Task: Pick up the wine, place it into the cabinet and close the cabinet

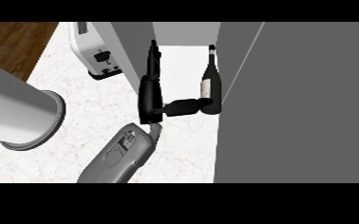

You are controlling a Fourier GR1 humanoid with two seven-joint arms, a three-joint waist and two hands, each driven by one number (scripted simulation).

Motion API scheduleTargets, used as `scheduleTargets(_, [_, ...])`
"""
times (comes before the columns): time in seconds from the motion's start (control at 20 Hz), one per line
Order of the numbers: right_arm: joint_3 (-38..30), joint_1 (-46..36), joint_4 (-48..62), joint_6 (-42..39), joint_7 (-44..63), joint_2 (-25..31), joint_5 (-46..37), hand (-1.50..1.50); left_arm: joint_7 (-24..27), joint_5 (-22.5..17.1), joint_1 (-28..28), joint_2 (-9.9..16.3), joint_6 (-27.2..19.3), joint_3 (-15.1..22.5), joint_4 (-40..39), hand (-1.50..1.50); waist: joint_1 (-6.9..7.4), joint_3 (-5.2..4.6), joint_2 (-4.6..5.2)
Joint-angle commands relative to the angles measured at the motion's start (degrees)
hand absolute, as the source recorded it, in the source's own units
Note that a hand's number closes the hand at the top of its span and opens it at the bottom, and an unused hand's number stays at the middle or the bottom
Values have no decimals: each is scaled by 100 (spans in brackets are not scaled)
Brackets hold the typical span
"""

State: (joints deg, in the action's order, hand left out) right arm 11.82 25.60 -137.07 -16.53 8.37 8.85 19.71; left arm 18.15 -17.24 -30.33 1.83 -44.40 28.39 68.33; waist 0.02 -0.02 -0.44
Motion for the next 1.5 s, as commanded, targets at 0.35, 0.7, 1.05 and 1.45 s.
scheduleTargets(0.35, [-209, 174, -1021, 307, 530, 288, -147, -150, -406, 187, 2035, 1243, 491, 589, 2636, -150, 32, -2, 7])
scheduleTargets(0.7, [-529, 29, -858, 92, 557, 509, 216, -150, -531, -119, 2966, 2030, 1160, 236, 3914, -150, 10, 0, 25])
scheduleTargets(1.05, [-22, 156, -797, -868, 494, 1208, -218, 150, -342, -711, 3223, 2398, 2194, -64, 4109, 150, -27, -2, 19])
scheduleTargets(1.45, [-212, 317, -931, -1011, 229, 1237, -131, 150, 281, -1284, 4019, 2842, 3335, -927, 3968, 150, -35, -2, 30])
